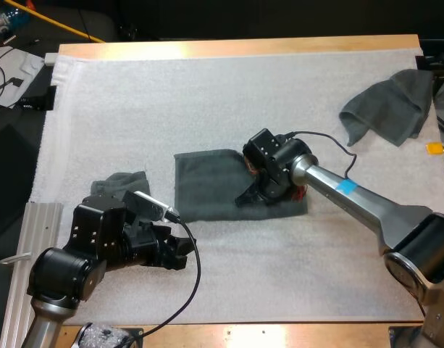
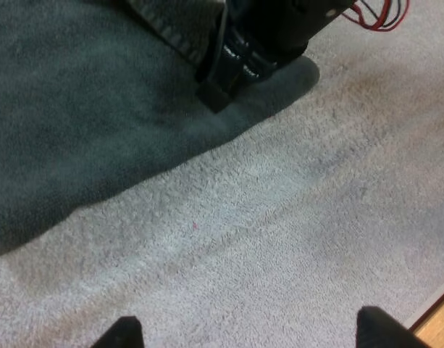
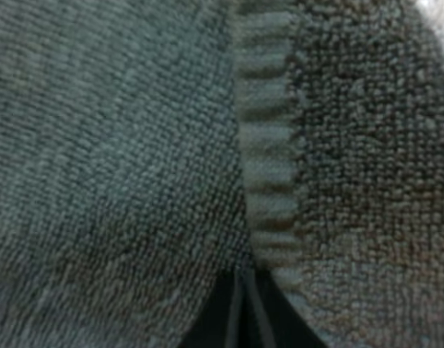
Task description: Pick towel from pile, fold and stack
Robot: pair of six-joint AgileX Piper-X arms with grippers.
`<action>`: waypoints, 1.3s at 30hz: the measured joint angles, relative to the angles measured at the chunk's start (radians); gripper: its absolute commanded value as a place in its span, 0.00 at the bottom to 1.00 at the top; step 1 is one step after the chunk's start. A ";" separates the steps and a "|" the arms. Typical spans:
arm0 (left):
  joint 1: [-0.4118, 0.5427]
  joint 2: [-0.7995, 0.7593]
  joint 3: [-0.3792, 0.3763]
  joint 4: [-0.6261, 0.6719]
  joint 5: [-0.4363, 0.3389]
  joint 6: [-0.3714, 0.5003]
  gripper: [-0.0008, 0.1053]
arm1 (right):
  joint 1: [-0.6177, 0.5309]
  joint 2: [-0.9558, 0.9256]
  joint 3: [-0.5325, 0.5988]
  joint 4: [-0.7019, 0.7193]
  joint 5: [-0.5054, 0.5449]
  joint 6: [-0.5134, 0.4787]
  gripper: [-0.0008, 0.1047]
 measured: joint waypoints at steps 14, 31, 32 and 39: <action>0.000 0.000 0.000 0.004 0.000 0.000 0.56 | -0.013 0.025 -0.013 -0.161 0.120 0.133 0.01; 0.000 0.000 0.000 0.008 0.000 0.000 0.56 | -0.117 0.014 -0.020 -0.274 0.297 0.211 0.01; 0.000 0.000 0.000 0.008 0.000 0.000 0.56 | -0.128 0.003 -0.023 -0.273 0.303 0.210 0.01; 0.000 0.000 0.000 0.008 0.008 0.000 0.56 | -0.141 -0.127 -0.045 -0.209 0.320 0.153 0.01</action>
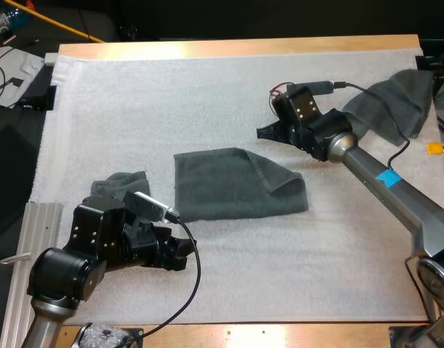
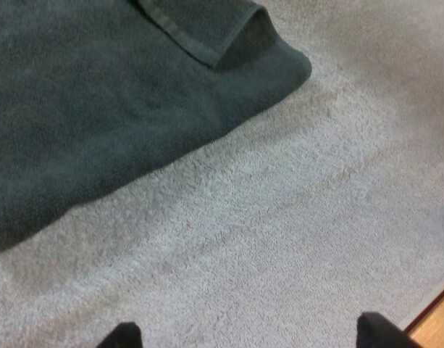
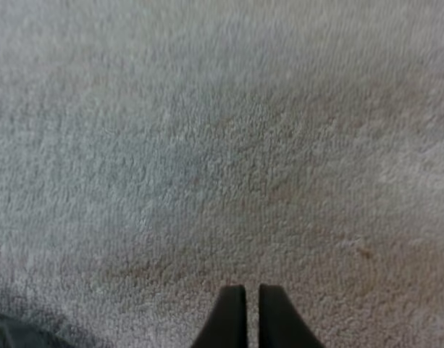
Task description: Pick towel from pile, fold and stack
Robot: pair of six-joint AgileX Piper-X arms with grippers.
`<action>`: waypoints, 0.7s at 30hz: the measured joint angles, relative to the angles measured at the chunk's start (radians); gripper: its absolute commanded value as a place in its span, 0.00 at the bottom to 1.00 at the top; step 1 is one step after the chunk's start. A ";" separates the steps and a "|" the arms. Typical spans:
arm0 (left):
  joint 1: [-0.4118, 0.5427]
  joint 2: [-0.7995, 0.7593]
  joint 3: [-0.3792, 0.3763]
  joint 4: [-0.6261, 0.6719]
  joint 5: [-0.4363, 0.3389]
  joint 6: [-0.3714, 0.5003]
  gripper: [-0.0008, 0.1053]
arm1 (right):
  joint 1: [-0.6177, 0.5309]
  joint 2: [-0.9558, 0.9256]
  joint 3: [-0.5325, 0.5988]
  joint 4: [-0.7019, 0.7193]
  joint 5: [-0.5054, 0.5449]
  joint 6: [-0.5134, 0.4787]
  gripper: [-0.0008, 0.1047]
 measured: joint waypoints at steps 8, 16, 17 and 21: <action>0.000 0.000 0.000 0.000 0.001 0.000 0.56 | 0.001 -0.048 -0.003 0.149 -0.020 -0.099 0.01; 0.000 0.000 0.000 -0.004 0.002 0.000 0.56 | 0.026 -0.071 -0.003 0.349 -0.223 -0.143 0.01; 0.000 0.000 0.000 -0.004 0.003 0.000 0.56 | 0.034 -0.071 -0.003 0.366 -0.246 -0.146 0.01; 0.000 0.000 0.000 -0.011 0.004 0.000 0.56 | 0.058 -0.057 -0.001 0.379 -0.301 -0.146 0.01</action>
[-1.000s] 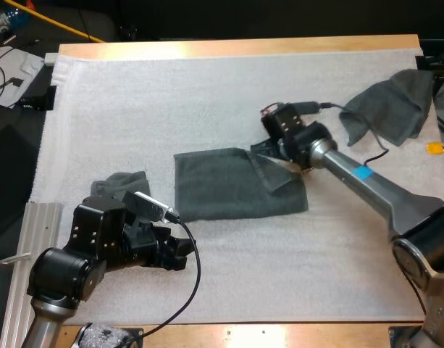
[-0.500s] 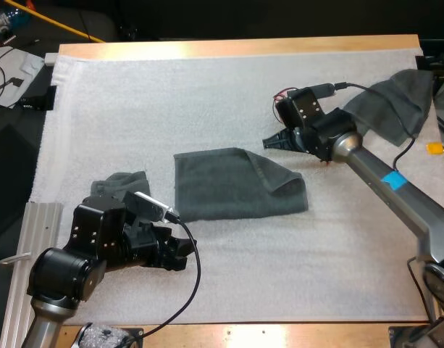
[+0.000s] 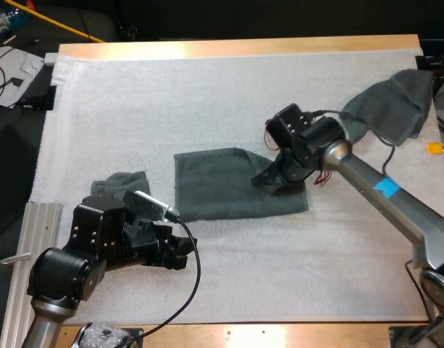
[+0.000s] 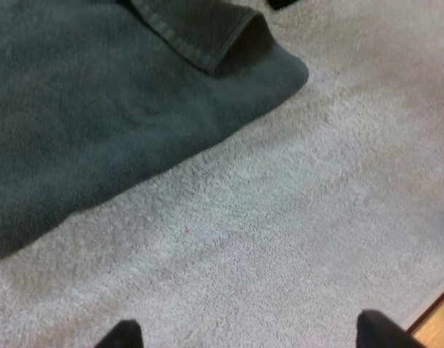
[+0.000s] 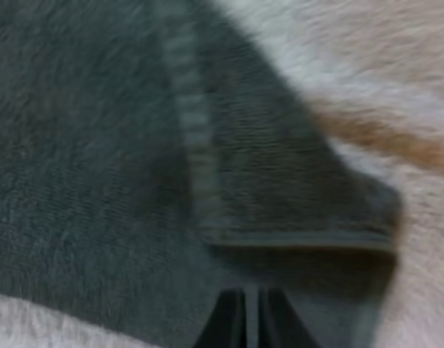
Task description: Pick towel from pile, fold and stack
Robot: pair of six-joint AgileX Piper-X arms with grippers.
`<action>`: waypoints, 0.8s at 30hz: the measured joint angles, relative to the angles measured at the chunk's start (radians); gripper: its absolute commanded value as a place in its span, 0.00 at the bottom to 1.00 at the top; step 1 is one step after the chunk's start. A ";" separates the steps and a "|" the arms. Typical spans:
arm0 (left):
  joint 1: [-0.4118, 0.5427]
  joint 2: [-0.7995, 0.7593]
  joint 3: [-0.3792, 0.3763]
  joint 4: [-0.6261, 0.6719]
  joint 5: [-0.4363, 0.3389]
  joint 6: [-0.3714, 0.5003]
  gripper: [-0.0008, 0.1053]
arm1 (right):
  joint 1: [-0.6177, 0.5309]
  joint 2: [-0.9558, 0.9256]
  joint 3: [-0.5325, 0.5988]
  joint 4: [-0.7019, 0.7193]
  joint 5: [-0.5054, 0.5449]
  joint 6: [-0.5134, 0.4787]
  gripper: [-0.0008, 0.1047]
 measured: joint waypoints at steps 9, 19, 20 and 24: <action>0.000 0.000 0.000 -0.013 0.000 0.000 0.56 | 0.013 0.065 0.009 -0.029 -0.007 -0.008 0.01; 0.000 0.000 0.000 -0.013 0.000 0.000 0.56 | 0.013 0.165 0.008 -0.076 -0.005 -0.007 0.01; 0.000 0.000 0.000 -0.013 0.000 0.000 0.56 | 0.013 0.175 0.008 -0.083 -0.002 -0.005 0.01; 0.000 0.000 0.000 -0.013 0.000 0.000 0.56 | 0.013 0.194 0.008 -0.111 -0.001 0.018 0.01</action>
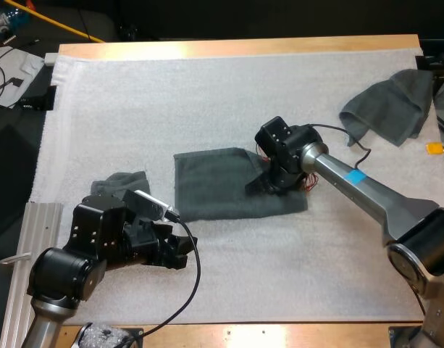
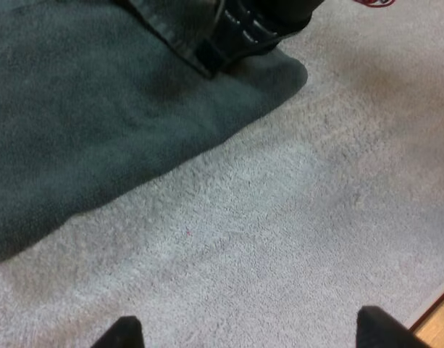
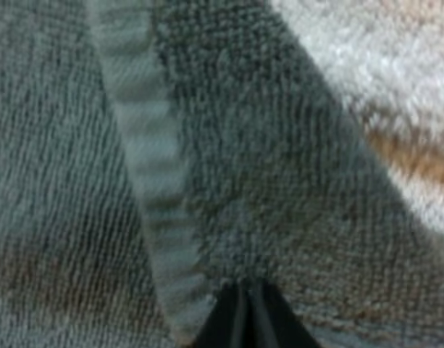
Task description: Pick towel from pile, fold and stack
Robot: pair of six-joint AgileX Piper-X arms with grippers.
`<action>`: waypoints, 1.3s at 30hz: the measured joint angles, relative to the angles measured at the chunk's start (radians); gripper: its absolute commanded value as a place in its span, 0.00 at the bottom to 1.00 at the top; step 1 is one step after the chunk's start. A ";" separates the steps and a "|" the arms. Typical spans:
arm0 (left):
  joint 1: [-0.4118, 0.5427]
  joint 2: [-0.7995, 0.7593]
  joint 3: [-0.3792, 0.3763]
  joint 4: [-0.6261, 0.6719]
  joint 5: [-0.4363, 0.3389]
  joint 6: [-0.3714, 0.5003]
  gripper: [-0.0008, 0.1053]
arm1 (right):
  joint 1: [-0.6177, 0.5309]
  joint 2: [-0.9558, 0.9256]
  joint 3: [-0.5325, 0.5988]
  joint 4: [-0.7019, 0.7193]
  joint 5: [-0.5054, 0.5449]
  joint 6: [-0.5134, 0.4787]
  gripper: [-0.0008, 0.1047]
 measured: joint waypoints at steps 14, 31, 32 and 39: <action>0.000 0.000 0.000 0.001 0.004 0.000 0.56 | -0.014 0.031 -0.006 -0.118 0.082 0.126 0.01; 0.000 0.000 0.000 0.004 0.010 0.000 0.56 | -0.124 -0.094 -0.034 -0.187 0.270 0.146 0.01; 0.000 0.000 0.000 0.004 0.010 0.000 0.55 | -0.124 -0.100 -0.034 -0.195 0.270 0.133 0.01; 0.000 0.000 0.000 0.004 0.010 0.000 0.55 | -0.124 -0.204 -0.034 -0.140 0.270 0.063 0.01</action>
